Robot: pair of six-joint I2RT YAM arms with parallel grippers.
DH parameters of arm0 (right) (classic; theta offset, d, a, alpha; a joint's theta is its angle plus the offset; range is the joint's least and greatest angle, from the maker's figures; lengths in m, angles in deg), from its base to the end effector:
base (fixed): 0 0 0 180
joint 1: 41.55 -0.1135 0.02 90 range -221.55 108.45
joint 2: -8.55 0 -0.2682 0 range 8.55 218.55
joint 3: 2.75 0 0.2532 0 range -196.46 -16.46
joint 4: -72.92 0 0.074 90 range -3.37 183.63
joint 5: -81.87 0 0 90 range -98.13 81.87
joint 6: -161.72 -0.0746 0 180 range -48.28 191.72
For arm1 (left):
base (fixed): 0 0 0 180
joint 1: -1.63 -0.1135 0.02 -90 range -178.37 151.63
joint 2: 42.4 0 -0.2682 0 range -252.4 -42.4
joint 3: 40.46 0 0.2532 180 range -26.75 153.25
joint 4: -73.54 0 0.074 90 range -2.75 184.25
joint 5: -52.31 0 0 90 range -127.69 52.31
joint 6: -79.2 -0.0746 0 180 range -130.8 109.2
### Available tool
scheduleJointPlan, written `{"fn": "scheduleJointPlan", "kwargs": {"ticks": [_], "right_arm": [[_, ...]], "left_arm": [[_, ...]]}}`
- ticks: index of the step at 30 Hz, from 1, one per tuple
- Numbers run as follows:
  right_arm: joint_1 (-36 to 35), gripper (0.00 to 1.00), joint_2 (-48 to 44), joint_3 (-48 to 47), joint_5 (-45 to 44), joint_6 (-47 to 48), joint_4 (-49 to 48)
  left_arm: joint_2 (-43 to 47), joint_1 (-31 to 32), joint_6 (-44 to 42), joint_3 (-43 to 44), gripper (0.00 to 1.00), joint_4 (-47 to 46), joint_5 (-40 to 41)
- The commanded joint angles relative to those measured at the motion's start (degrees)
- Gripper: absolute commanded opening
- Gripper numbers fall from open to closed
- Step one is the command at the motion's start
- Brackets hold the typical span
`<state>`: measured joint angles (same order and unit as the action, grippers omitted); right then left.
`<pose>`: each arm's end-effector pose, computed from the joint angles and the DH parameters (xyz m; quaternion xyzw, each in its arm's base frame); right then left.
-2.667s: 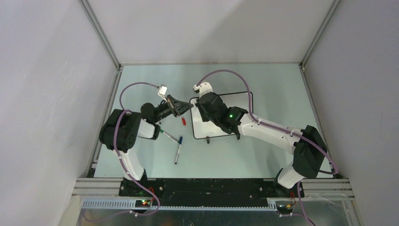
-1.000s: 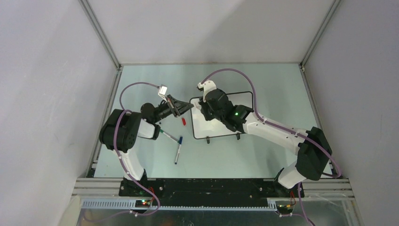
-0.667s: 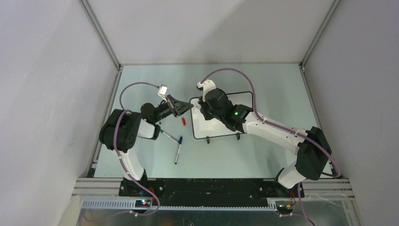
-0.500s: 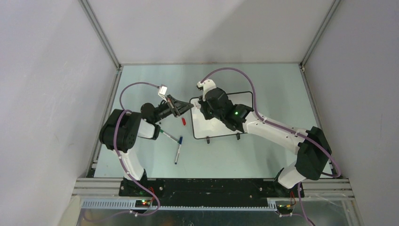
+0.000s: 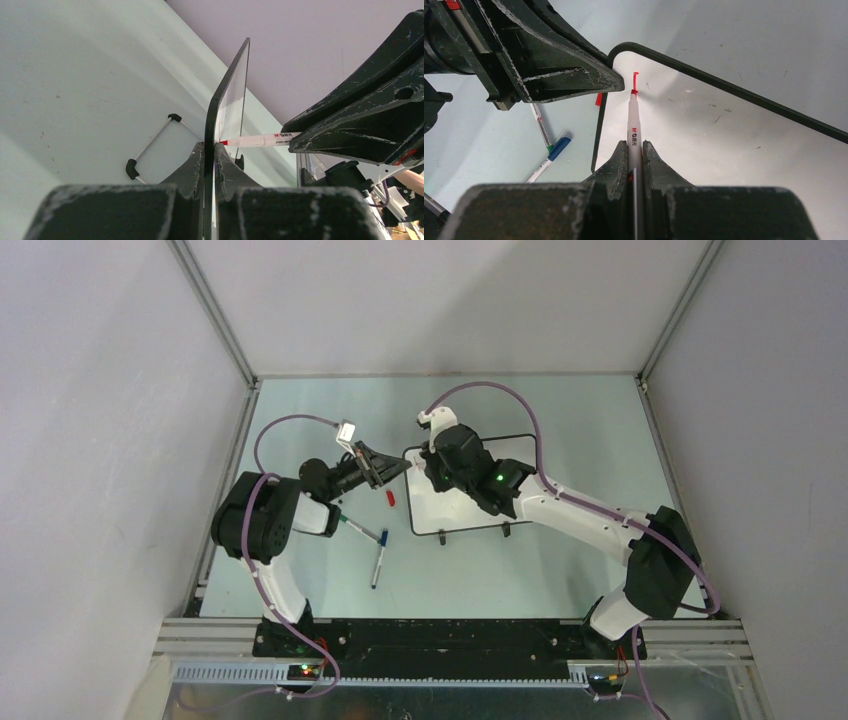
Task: Write a sentence on the whiteboard
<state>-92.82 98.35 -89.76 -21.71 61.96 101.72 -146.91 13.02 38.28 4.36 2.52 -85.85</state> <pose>0.2619 0.2986 0.2926 -0.2532 0.8310 0.1571 0.4698 0.3187 -0.1209 0.1789 0.1117 0.6496 -0.5790 0.4799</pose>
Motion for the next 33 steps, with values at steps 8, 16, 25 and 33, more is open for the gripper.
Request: {"fn": "scheduleJointPlan", "kwargs": {"ticks": [8, 16, 25, 33], "right_arm": [[0.50, 0.00, 0.85, -3.00, -4.87, -0.08, -0.22], [0.43, 0.00, 0.39, -2.91, -6.71, -0.13, 0.93], [0.40, 0.00, -0.55, -2.65, -9.35, -0.10, 1.79], [0.51, 0.00, -1.11, -2.21, -10.26, -0.08, 1.79]], "left_arm": [[0.62, 0.43, -1.27, 0.84, 0.00, -2.98, -0.17], [0.65, 0.38, -1.27, 0.88, 0.00, -2.99, -0.13], [0.62, 0.41, -1.27, 0.85, 0.00, -2.99, -0.11], [0.68, 0.38, -1.27, 0.88, 0.00, -2.99, -0.17]]}}
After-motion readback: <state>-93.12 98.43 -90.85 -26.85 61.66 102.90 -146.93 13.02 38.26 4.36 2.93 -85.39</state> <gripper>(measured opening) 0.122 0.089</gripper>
